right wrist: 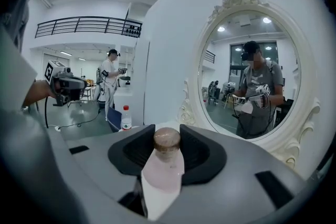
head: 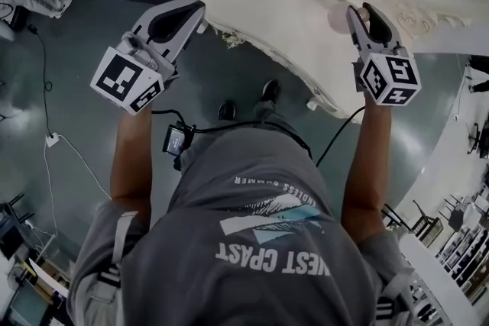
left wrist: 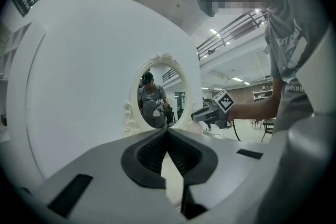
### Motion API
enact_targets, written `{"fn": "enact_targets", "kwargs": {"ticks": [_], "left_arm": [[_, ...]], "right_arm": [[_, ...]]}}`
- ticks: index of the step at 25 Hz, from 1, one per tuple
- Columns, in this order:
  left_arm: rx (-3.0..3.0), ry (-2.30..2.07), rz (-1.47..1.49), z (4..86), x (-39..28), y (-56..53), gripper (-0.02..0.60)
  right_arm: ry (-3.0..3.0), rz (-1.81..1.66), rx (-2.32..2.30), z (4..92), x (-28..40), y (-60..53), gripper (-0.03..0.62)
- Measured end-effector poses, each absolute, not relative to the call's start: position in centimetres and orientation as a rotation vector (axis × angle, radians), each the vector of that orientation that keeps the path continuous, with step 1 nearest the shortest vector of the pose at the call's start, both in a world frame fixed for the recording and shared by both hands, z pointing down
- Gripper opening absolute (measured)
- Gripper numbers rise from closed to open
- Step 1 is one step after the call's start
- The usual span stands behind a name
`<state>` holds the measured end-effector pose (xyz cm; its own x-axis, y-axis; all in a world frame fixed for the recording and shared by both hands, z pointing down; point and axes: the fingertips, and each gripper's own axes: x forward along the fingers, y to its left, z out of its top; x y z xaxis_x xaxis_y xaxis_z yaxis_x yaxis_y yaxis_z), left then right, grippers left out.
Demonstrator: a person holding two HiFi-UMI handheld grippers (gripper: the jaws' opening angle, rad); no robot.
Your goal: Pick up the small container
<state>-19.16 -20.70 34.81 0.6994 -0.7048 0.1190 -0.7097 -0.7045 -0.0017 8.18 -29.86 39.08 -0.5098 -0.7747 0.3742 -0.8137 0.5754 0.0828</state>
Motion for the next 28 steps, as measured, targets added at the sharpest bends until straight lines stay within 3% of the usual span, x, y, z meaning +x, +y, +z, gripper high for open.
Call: {"fn": "enact_targets", "kwargs": {"ticks": [28], "left_arm": [[2.972, -0.941, 0.126, 33.2, -14.7, -18.5, 0.015]], "right_arm": [[-2.421, 0.081, 1.450, 28.9, 13.1, -20.1, 0.166]]}}
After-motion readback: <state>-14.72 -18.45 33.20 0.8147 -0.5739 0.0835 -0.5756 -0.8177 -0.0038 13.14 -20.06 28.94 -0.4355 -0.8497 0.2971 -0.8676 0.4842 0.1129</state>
